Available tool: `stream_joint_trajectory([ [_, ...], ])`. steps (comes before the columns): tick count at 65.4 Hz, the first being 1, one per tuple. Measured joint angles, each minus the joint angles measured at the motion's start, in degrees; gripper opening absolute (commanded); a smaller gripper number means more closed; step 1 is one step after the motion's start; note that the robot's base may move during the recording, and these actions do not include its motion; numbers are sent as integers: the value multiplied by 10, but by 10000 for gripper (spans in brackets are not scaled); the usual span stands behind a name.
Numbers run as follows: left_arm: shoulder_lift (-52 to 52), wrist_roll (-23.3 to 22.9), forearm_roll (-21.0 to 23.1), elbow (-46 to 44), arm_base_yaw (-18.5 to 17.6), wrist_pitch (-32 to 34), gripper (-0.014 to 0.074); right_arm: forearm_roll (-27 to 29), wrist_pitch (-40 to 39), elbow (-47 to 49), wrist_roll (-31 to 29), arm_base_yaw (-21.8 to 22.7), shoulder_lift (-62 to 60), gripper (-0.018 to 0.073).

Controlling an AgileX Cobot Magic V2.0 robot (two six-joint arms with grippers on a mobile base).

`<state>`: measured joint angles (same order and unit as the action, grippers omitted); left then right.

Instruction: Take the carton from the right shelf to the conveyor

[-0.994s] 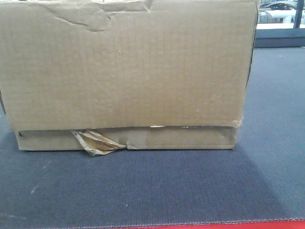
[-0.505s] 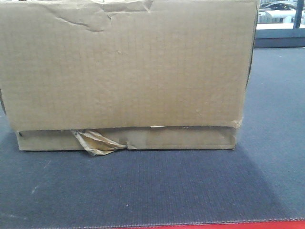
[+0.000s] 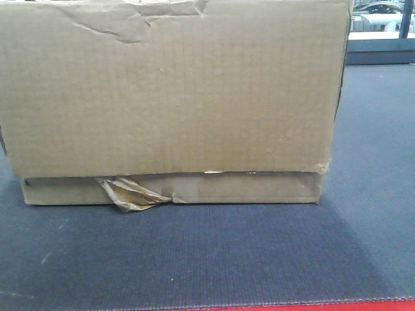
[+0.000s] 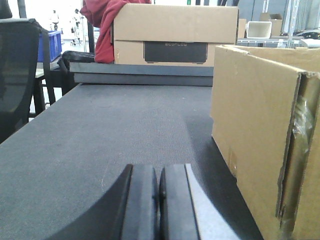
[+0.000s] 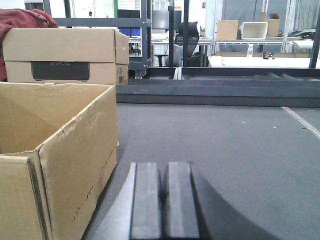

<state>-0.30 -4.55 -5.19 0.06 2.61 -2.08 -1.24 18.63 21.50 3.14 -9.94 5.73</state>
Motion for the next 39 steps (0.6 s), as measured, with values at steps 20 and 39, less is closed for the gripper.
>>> stream_joint_trajectory([
  [20, 0, 0, 1, 0, 0, 5, 15, 0, 0, 0, 0, 0, 0, -69],
  [39, 0, 0, 1, 0, 0, 6, 15, 0, 0, 0, 0, 0, 0, -69],
])
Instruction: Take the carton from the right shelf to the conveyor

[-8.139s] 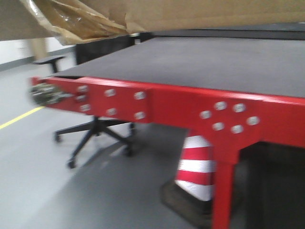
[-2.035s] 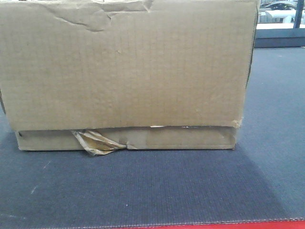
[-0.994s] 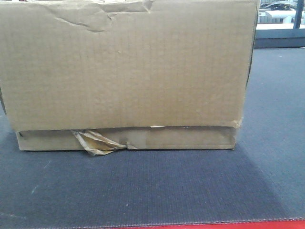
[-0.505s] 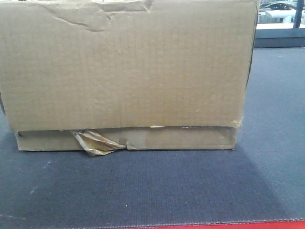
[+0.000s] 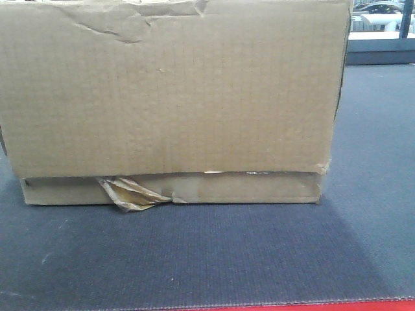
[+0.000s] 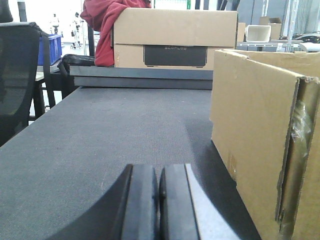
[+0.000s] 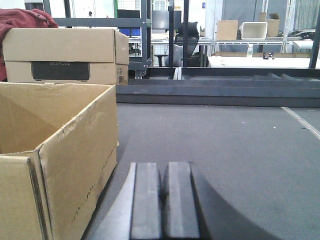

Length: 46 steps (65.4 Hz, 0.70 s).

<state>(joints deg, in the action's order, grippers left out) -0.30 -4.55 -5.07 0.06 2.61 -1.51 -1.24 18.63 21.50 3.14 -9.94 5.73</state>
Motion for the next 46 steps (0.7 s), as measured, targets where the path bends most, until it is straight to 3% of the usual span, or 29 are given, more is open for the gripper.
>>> stream_joint_trajectory([
  [13, 0, 0, 0, 0, 0, 0, 15, -1, -1, 0, 0, 8, 0, -69],
  [23, 0, 0, 0, 0, 0, 0, 15, 12, -31, -24, -3, 55, 0, -69],
  [33, 0, 0, 0, 0, 0, 0, 15, 26, -93, -93, -10, 84, -5, -69],
  [46, 0, 0, 0, 0, 0, 0, 15, 41, -179, -205, -13, 85, -48, -69],
])
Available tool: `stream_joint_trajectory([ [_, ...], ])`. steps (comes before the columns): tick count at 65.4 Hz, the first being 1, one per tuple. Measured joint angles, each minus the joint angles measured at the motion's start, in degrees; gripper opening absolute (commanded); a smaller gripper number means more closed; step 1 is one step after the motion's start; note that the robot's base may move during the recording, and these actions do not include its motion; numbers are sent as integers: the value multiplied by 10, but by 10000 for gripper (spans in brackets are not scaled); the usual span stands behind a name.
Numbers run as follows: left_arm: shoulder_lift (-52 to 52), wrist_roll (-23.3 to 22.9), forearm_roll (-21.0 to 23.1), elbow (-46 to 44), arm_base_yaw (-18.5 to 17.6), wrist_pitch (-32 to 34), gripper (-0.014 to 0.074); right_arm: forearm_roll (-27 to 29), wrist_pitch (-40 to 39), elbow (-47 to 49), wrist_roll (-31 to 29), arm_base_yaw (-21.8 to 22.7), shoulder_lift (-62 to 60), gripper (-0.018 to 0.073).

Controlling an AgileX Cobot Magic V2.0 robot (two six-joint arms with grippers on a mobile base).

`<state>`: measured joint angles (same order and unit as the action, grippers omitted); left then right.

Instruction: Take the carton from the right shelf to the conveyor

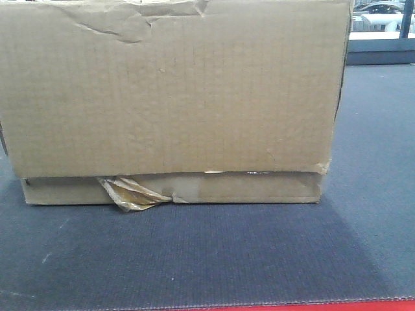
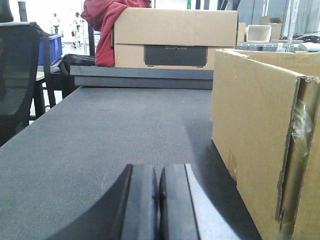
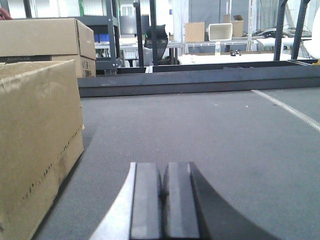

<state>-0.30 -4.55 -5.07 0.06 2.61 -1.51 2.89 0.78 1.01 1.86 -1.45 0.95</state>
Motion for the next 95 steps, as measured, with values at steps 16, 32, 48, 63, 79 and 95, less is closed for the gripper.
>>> stream_joint_trajectory([
  [16, 0, 0, 0, 0, 0, 1, 15, 8, 0, -10, 0, 0, -6, -69],
  [32, 0, 0, 0, 0, 0, 1, 15, 8, 0, -10, -1, 0, -6, -69],
  [48, 0, 0, 0, 0, 0, 1, 15, 8, 0, -10, -1, 0, -6, -69],
  [63, 0, 0, 0, 0, 0, 1, 15, 8, 0, -10, -2, 0, -6, -69],
  [79, 0, 0, 0, 0, 0, 1, 15, 8, 0, -10, -2, 0, -6, -69],
  [95, 0, 0, 0, 0, 0, 1, 15, 8, 0, -10, -2, 0, -6, -69],
])
